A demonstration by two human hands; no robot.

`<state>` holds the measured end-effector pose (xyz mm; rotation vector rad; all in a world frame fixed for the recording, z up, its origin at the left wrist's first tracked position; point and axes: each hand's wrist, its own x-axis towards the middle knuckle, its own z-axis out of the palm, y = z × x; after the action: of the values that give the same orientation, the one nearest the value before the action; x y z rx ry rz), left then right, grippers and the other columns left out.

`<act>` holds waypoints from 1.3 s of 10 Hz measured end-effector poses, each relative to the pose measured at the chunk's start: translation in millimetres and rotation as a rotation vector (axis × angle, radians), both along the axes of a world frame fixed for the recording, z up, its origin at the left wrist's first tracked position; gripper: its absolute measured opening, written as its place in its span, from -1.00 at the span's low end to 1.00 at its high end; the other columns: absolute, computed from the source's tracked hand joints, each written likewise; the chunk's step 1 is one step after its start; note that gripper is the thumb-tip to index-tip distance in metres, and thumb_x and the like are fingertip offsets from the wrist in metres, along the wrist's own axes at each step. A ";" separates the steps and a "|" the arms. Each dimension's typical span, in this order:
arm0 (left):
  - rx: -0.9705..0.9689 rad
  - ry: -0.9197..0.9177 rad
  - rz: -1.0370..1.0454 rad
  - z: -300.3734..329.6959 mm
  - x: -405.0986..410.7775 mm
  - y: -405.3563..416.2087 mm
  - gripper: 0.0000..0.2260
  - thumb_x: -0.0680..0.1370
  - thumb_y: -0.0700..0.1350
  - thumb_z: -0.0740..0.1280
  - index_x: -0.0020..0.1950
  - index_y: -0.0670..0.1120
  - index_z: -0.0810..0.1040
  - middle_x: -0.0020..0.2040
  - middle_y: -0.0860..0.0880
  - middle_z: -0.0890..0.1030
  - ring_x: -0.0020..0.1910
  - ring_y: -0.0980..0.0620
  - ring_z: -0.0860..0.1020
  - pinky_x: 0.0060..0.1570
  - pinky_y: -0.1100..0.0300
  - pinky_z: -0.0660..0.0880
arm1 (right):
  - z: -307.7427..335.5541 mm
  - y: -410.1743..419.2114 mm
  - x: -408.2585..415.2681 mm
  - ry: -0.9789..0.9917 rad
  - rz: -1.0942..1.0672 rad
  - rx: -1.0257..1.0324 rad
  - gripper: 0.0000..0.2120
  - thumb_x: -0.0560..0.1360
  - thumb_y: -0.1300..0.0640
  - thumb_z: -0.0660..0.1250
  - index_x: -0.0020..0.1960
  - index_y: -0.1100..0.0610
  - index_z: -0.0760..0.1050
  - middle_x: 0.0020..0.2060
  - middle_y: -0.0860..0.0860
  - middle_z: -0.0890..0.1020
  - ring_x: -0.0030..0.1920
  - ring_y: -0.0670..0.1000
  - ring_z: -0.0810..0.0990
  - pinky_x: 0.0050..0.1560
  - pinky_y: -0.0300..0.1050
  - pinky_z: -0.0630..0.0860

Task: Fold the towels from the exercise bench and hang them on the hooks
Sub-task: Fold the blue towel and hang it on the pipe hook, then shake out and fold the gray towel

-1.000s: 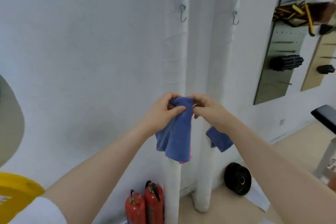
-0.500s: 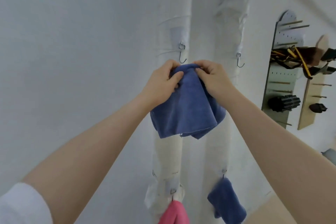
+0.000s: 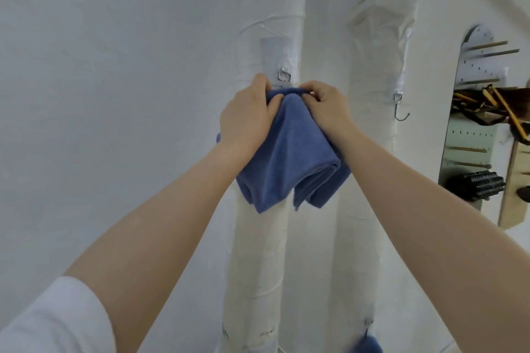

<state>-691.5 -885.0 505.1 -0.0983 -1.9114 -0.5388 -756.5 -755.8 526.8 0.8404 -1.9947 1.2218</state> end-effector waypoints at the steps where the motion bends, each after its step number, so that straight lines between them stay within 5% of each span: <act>1: 0.006 0.022 0.010 -11.2 3.2 7.1 -0.82 0.59 -0.09 0.15 0.11 -0.15 0.38 -0.04 -0.09 0.50 -0.18 -0.10 0.48 -0.22 0.07 0.38 | -18.1 -6.4 0.3 -0.066 0.055 -0.085 -0.97 0.52 0.18 0.23 -0.04 0.09 0.42 -0.33 -0.03 0.48 -0.34 -0.08 0.44 -0.41 -0.48 0.35; 2: 0.167 -0.004 -0.230 -27.4 12.1 15.8 -0.85 0.60 -0.15 0.13 0.15 -0.09 0.39 0.05 -0.07 0.52 -0.16 0.02 0.56 -0.25 0.23 0.44 | -40.9 -11.3 2.8 -0.081 0.091 -0.140 -0.89 0.51 0.20 0.24 -0.15 0.05 0.36 -0.28 -0.02 0.47 -0.28 -0.05 0.44 -0.23 -0.32 0.45; 3: 0.418 -0.040 -0.486 -44.4 26.3 20.5 -0.84 0.61 -0.04 0.11 0.18 0.13 0.30 -0.15 0.17 0.56 -0.23 0.21 0.55 -0.22 0.35 0.45 | -64.8 -14.4 8.3 0.008 -0.063 0.059 -0.72 0.57 0.31 0.12 -0.23 0.00 0.32 -0.25 -0.08 0.43 -0.22 -0.09 0.44 -0.07 -0.18 0.48; 4: 0.095 -0.162 -0.323 -75.5 38.0 5.0 -0.70 0.58 0.03 0.16 0.31 0.11 0.33 0.10 0.21 0.49 -0.03 0.17 0.50 -0.03 0.16 0.47 | -80.4 -8.6 42.5 -0.352 0.009 -0.154 -0.65 0.60 0.28 0.08 -0.36 0.10 0.24 -0.50 -0.04 0.39 -0.37 -0.04 0.31 -0.35 -0.21 0.37; 5: -0.202 -0.328 -0.138 -115.4 53.3 -16.2 -0.56 0.56 -0.08 0.19 0.44 0.04 0.22 0.25 -0.02 0.43 0.00 -0.05 0.52 -0.03 0.01 0.50 | -110.9 6.3 63.6 -0.230 -0.119 0.046 -0.90 0.53 0.27 0.21 -0.13 0.13 0.44 -0.24 -0.10 0.57 -0.15 0.02 0.45 -0.12 -0.14 0.41; 6: -0.142 -0.450 -0.176 -155.5 88.4 -20.5 -0.50 0.56 -0.16 0.16 0.48 0.04 0.12 0.10 -0.05 0.53 -0.13 -0.05 0.53 -0.11 0.08 0.48 | -170.0 20.1 94.2 -0.257 -0.191 0.183 -0.68 0.49 0.21 0.27 0.24 0.14 0.43 0.21 0.05 0.45 0.09 0.07 0.50 0.13 -0.07 0.43; 7: -0.158 -0.652 -0.223 -197.9 133.6 -7.5 -0.60 0.56 -0.16 0.17 0.40 -0.01 0.28 0.00 -0.04 0.58 -0.17 -0.02 0.51 -0.13 0.16 0.42 | -221.8 28.6 148.8 -0.399 -0.159 0.110 -0.73 0.51 0.23 0.22 0.20 0.16 0.45 0.01 0.02 0.53 0.04 0.10 0.56 0.09 -0.05 0.49; 8: -0.243 -0.864 -0.306 -243.7 179.1 16.0 -0.73 0.57 -0.14 0.18 0.26 -0.06 0.47 0.00 -0.06 0.62 -0.03 -0.05 0.55 -0.06 0.16 0.42 | -272.5 47.8 220.2 -0.548 -0.140 0.211 -0.80 0.52 0.25 0.20 0.09 0.20 0.53 -0.04 0.02 0.59 0.01 0.05 0.59 -0.23 -0.42 0.41; 9: -0.358 -1.008 -0.411 -294.0 221.0 50.6 -0.78 0.57 -0.14 0.19 0.14 -0.10 0.57 0.04 -0.11 0.62 0.00 -0.10 0.55 -0.03 0.14 0.43 | -319.7 83.2 289.3 -0.661 -0.150 0.324 -0.82 0.51 0.25 0.22 0.02 0.21 0.58 -0.09 0.04 0.64 -0.14 -0.04 0.55 -0.30 -0.43 0.37; 11: -0.486 -1.243 -0.741 -380.7 312.6 146.9 -0.80 0.55 -0.22 0.20 0.05 -0.22 0.59 0.00 -0.17 0.64 -0.04 -0.15 0.58 -0.01 0.10 0.47 | -394.2 183.8 425.7 -0.970 -0.327 0.442 -0.83 0.52 0.23 0.22 0.01 0.23 0.56 -0.17 0.00 0.60 -0.18 -0.01 0.53 -0.09 -0.21 0.46; 12: -0.531 -1.317 -0.909 -410.7 364.7 195.2 -0.80 0.55 -0.20 0.19 0.05 -0.18 0.58 -0.01 -0.13 0.64 -0.05 -0.12 0.58 -0.01 0.10 0.46 | -423.5 228.4 503.5 -1.133 -0.432 0.348 -0.84 0.54 0.21 0.20 0.00 0.21 0.54 -0.20 0.01 0.59 -0.23 -0.01 0.54 -0.24 -0.25 0.45; 13: -0.588 -1.394 -1.065 -432.6 428.7 240.8 -0.78 0.55 -0.21 0.17 0.10 -0.16 0.57 -0.02 -0.09 0.63 -0.13 -0.03 0.56 -0.02 0.14 0.47 | -459.3 264.4 582.4 -1.291 -0.541 0.219 -0.84 0.54 0.18 0.21 -0.06 0.25 0.52 -0.22 0.04 0.60 -0.23 0.01 0.55 -0.13 -0.16 0.49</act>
<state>-262.7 -644.1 72.5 -1.5232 -3.2676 -0.7964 -174.0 -491.4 67.5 -0.6455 -3.0517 1.3196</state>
